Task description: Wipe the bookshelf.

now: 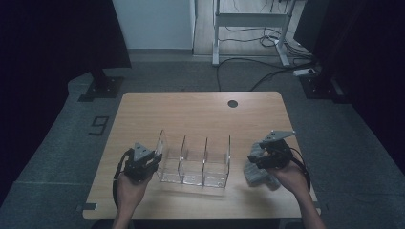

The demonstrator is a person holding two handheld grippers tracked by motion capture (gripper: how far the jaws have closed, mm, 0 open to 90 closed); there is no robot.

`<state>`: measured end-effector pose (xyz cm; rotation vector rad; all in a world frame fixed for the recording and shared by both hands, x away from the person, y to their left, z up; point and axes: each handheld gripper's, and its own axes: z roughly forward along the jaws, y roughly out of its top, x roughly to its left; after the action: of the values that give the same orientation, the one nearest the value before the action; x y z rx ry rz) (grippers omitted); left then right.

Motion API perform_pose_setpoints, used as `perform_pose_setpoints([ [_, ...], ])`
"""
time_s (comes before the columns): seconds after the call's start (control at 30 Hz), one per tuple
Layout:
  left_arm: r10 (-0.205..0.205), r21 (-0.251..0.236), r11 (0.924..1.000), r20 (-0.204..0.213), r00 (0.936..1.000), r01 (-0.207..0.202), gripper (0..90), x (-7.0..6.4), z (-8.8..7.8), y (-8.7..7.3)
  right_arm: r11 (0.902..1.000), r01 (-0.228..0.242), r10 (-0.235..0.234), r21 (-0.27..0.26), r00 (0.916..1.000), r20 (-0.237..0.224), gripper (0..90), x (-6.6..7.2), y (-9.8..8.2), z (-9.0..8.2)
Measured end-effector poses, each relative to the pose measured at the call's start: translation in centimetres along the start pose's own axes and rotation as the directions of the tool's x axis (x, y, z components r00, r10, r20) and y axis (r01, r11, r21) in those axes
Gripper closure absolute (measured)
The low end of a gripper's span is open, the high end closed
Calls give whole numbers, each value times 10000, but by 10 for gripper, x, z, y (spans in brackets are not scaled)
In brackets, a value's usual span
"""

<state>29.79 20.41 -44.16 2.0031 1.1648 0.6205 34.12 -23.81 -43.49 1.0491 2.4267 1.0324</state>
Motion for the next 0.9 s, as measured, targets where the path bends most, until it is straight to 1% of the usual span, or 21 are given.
perform_pose_setpoints([
  [0.1, -14, 0, 10000, -20, 10000, 14, 754, 5, 2, 1, 9999, -136, 134, 99, 9998, 179, 174, -4, -6, 2],
  [0.2, -4, -19, 10000, -67, 10000, 4, 778, 9, 4, 2, 9996, -240, 235, 132, 9989, 418, 135, -7, -15, 4],
  [0.3, 107, -11, 9999, -113, 9999, -107, 796, 12, 6, 4, 9984, -486, 476, 277, 9983, 341, 131, -11, -24, 10],
  [0.37, 139, -23, 9999, -140, 9998, -139, 806, 14, 8, 5, 9973, -509, 489, 533, 9981, 380, 127, -13, -30, 16],
  [0.47, 225, -8, 9997, -183, 9996, -226, 823, 17, 10, 6, 9939, -702, 673, 848, 9971, 366, 128, -15, -38, 28],
  [0.53, 252, -24, 9997, -107, 9996, -252, 827, 19, 10, 6, 9916, -667, 629, 1106, 9973, 377, 134, -15, -42, 35],
  [0.6, 323, -48, 9995, -7, 9995, -323, 830, 22, 10, 5, 9868, -669, 611, 1472, 9972, 434, 155, -15, -47, 44],
  [0.63, 318, -84, 9995, 52, 9995, -317, 830, 23, 10, 5, 9845, -620, 565, 1642, 9977, 377, 177, -16, -49, 47],
  [0.7, 302, -147, 9994, 119, 9995, -300, 829, 25, 10, 4, 9779, -442, 353, 2042, 9983, 473, 232, -16, -54, 55],
  [0.73, 300, -186, 9994, 159, 9994, -297, 825, 26, 10, 3, 9746, -450, 356, 2194, 9983, 467, 266, -16, -57, 58],
  [0.8, 331, -169, 9993, 292, 9990, -326, 810, 27, 9, 2, 9748, -585, 500, 2153, 9977, 448, 300, -18, -60, 61],
  [0.83, 315, -187, 9993, 323, 9990, -309, 794, 27, 9, 1, 9746, -744, 676, 2113, 9969, 394, 318, -19, -61, 61],
  [0.9, 178, -243, 9996, 465, 9988, -167, 758, 29, 10, -2, 9736, -885, 826, 2103, 9959, 366, 354, -21, -61, 61],
])
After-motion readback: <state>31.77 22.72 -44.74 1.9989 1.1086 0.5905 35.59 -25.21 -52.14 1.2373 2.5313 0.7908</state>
